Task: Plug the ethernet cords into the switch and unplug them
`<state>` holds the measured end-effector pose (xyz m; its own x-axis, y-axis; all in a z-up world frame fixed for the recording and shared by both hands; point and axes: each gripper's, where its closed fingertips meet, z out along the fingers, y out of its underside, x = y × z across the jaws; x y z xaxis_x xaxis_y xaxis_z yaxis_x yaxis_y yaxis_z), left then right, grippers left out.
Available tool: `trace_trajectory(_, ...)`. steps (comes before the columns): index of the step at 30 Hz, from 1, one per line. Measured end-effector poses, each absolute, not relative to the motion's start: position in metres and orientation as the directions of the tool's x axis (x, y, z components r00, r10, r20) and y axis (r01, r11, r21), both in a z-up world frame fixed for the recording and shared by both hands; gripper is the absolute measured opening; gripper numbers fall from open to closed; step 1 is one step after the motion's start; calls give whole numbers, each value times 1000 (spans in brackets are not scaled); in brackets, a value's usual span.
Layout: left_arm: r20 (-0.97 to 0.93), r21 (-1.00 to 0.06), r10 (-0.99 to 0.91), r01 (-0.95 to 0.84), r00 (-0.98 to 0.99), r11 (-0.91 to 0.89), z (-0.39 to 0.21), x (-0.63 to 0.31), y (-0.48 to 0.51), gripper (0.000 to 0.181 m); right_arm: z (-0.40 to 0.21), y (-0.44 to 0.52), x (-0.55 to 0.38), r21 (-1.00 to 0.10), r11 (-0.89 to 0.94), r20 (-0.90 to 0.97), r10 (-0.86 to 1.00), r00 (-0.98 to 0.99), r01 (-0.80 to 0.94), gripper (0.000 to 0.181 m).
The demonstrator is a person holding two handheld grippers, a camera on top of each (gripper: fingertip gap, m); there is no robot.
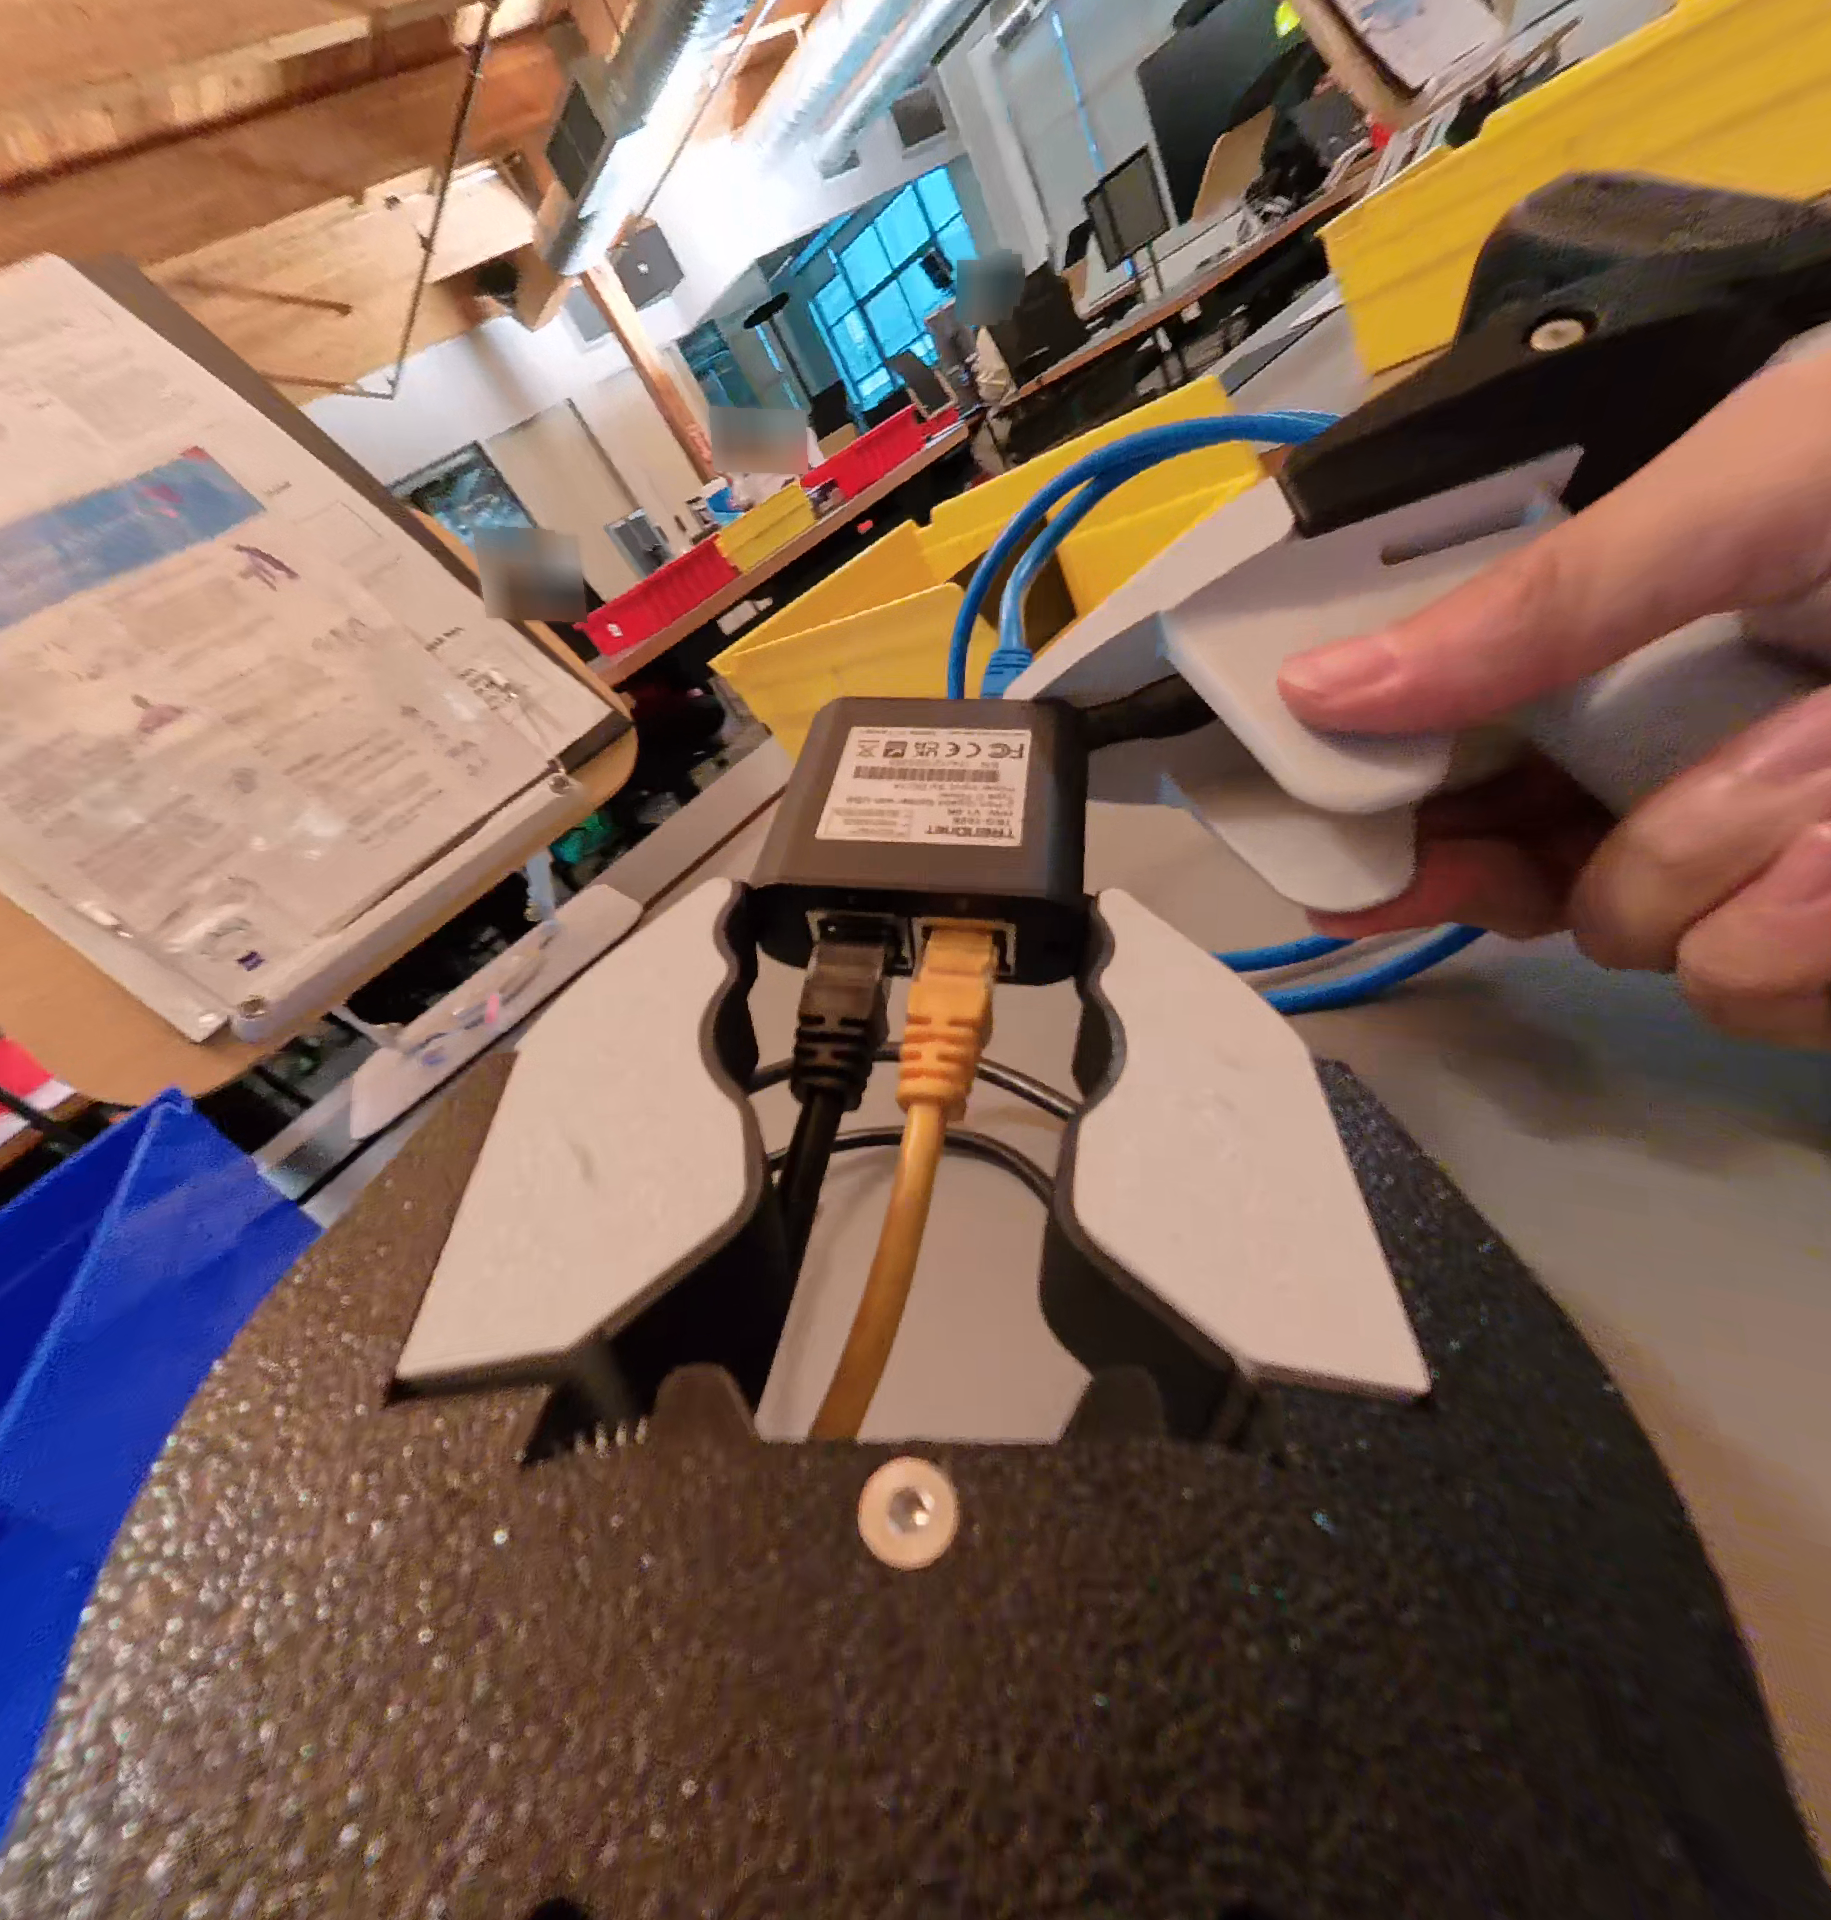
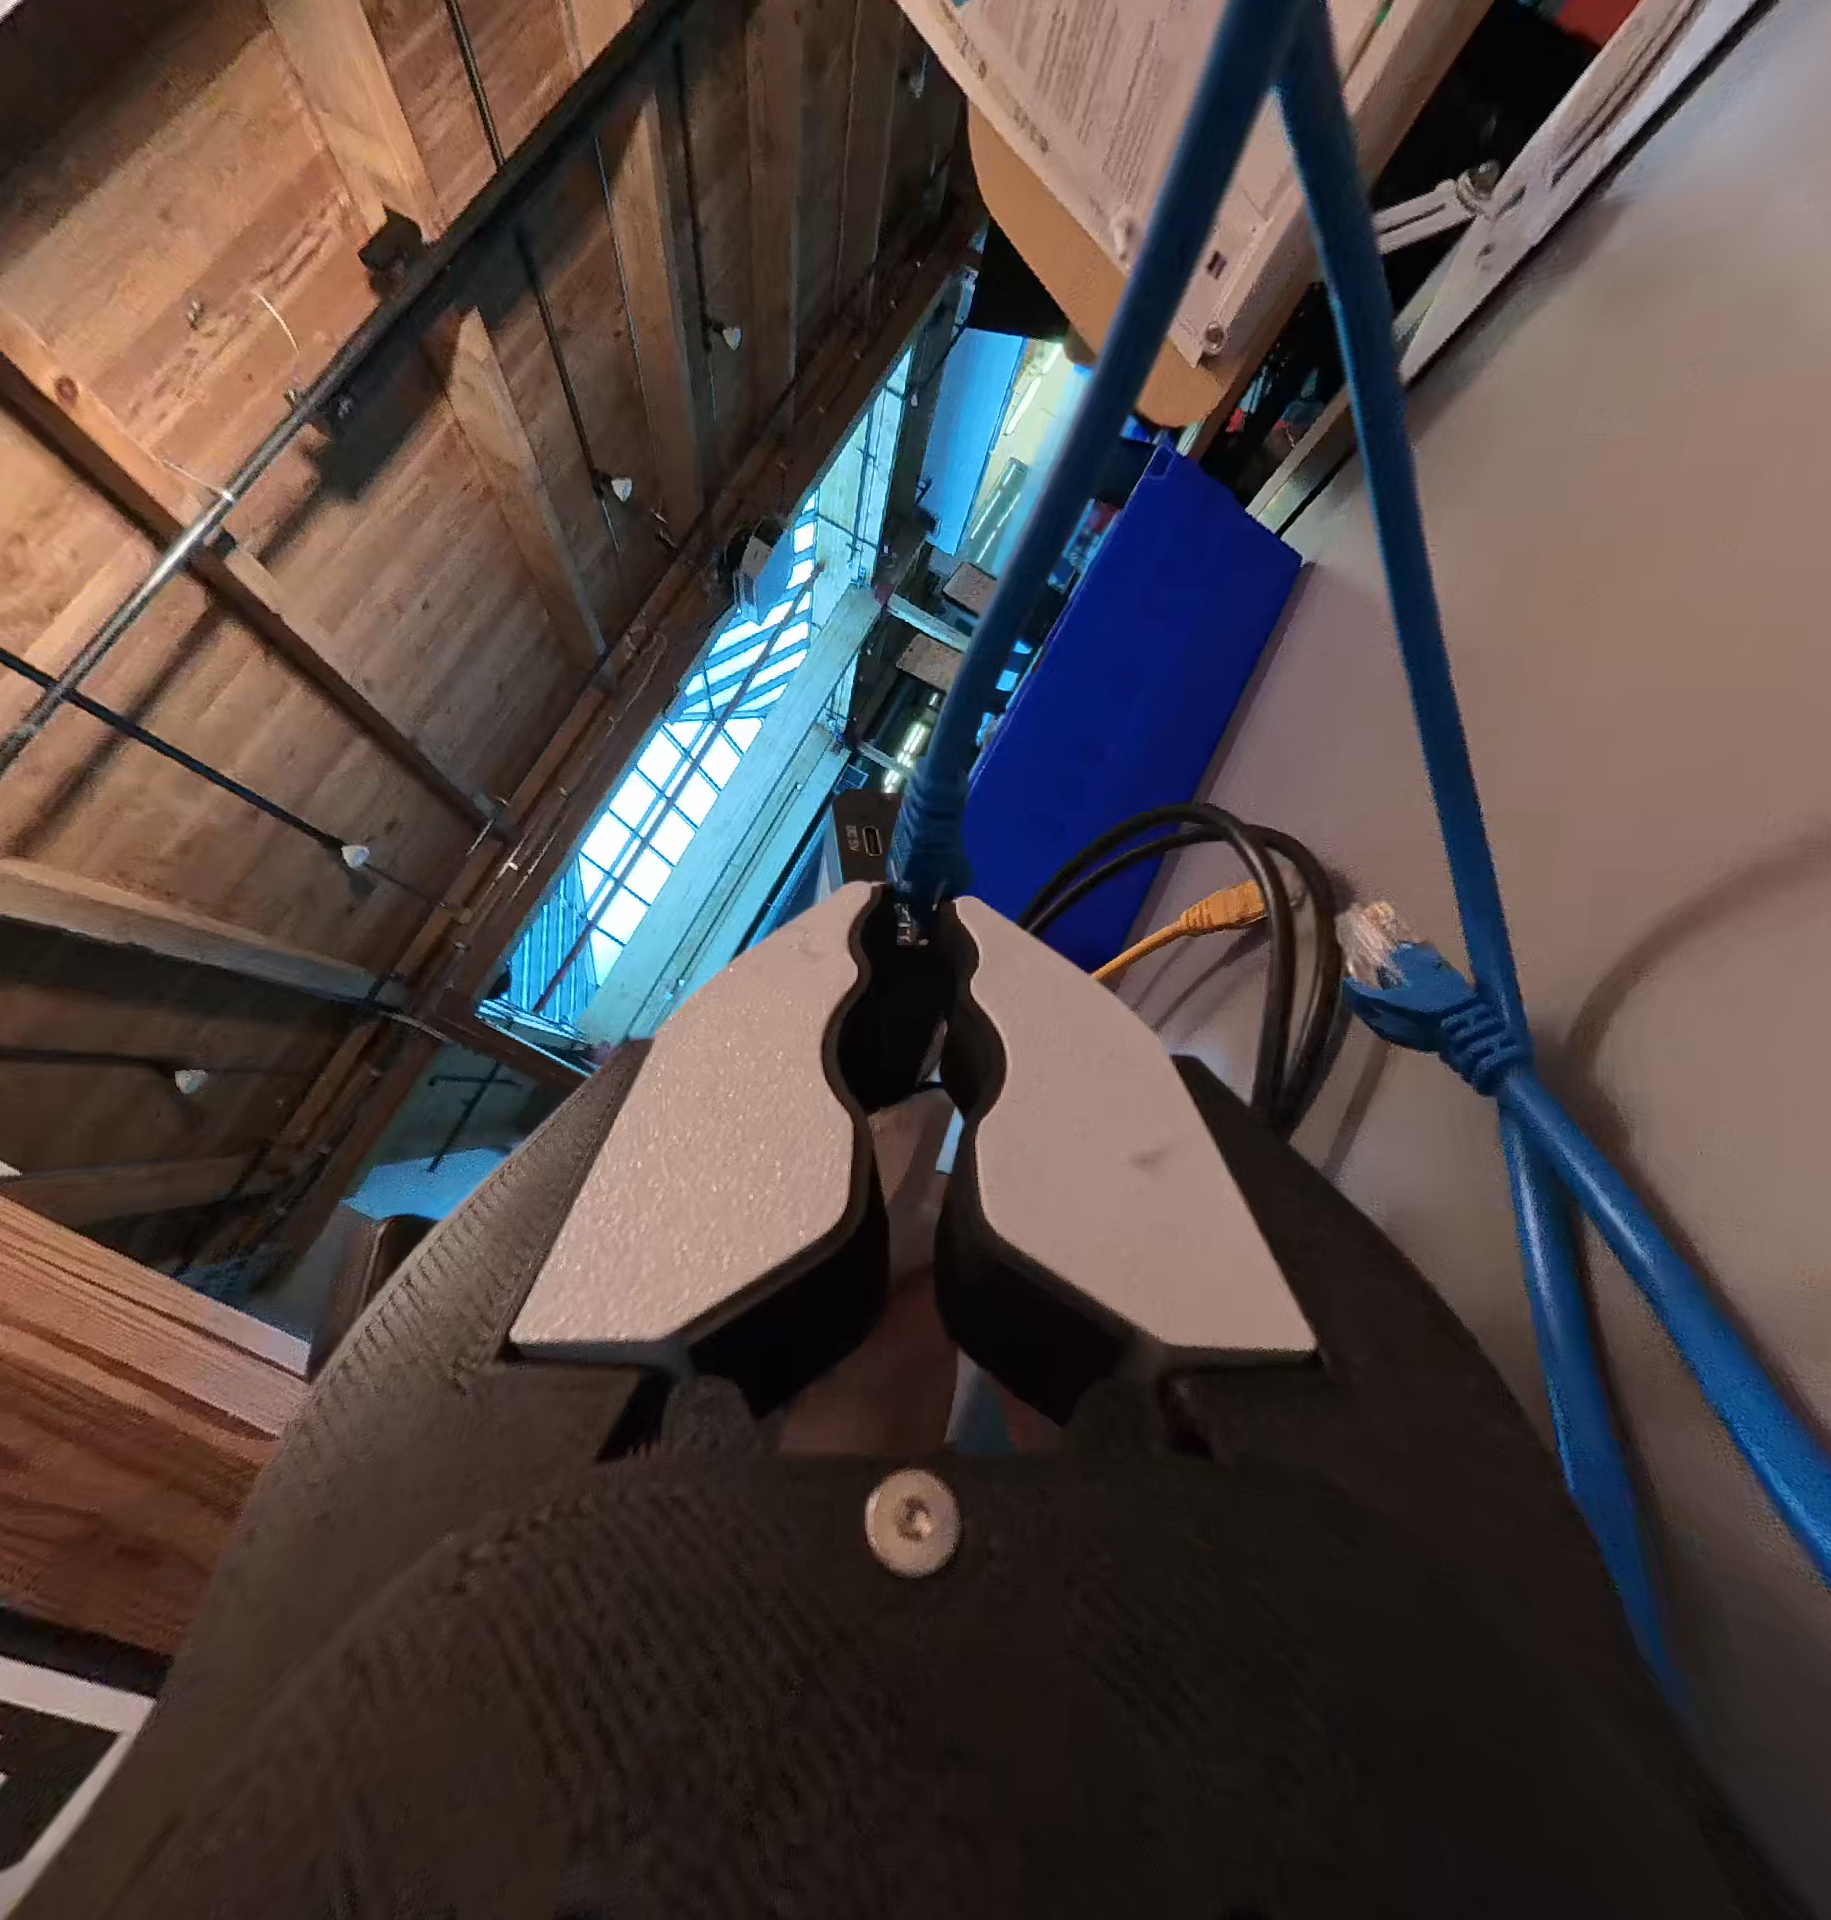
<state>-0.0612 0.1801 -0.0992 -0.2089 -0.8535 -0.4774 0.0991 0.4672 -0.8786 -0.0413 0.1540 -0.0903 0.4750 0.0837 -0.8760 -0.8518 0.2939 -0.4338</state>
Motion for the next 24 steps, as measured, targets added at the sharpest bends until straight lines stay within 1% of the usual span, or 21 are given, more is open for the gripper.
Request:
trace_trajectory(3,-527,-850,-834,101,-166,517,-99,-60,181,59,-91,154,-40,-481,281,-854,66,517,-831,10)
trace_trajectory(5,-477,-879,-857,102,-195,466,-100,-60,181,59,-92,155,-39,-517,266,-835,54,548,-814,8)
trace_trajectory(7,-420,-908,-880,115,-223,404,-98,-60,182,58,-87,156,-41,-581,248,-795,34,606,-775,8)
trace_trajectory(9,-398,-917,-887,121,-233,379,-95,-61,184,59,-83,158,-42,-625,235,-763,17,646,-744,8)
trace_trajectory(11,-446,-895,-868,128,-216,428,-95,-63,186,59,-74,151,-31,-619,297,-758,14,652,-727,8)
trace_trajectory(12,-431,-903,-867,119,-251,414,-99,-64,185,59,-69,143,-21,-624,329,-751,-1,660,-709,8)
trace_trajectory(13,-395,-919,-881,108,-261,380,-100,-64,187,58,-65,137,-13,-654,332,-725,-23,688,-679,7)
trace_trajectory(15,-349,-937,-910,120,-226,329,-92,-64,195,59,-59,131,-13,-720,256,-673,-33,739,-645,8)
trace_trajectory(16,-326,-945,-916,122,-233,305,-90,-64,196,59,-48,126,-12,-750,265,-636,-37,771,-606,7)
trace_trajectory(17,-317,-948,-920,119,-231,296,-89,-64,199,59,-39,123,-15,-788,222,-593,-23,805,-575,8)
trace_trajectory(20,-305,-952,-927,98,-217,290,-93,-64,205,59,-16,113,-2,-894,80,-446,-65,893,-441,8)
trace_trajectory(21,-303,-953,-928,99,-217,287,-93,-64,206,59,-5,106,9,-916,61,-400,-90,912,-396,8)
trace_trajectory(23,-305,-952,-928,99,-216,290,-93,-64,207,59,13,99,19,-931,-59,-360,-18,933,-361,8)
trace_trajectory(24,-305,-952,-927,97,-217,291,-93,-64,207,59,19,95,32,-930,-94,-356,-29,934,-357,8)
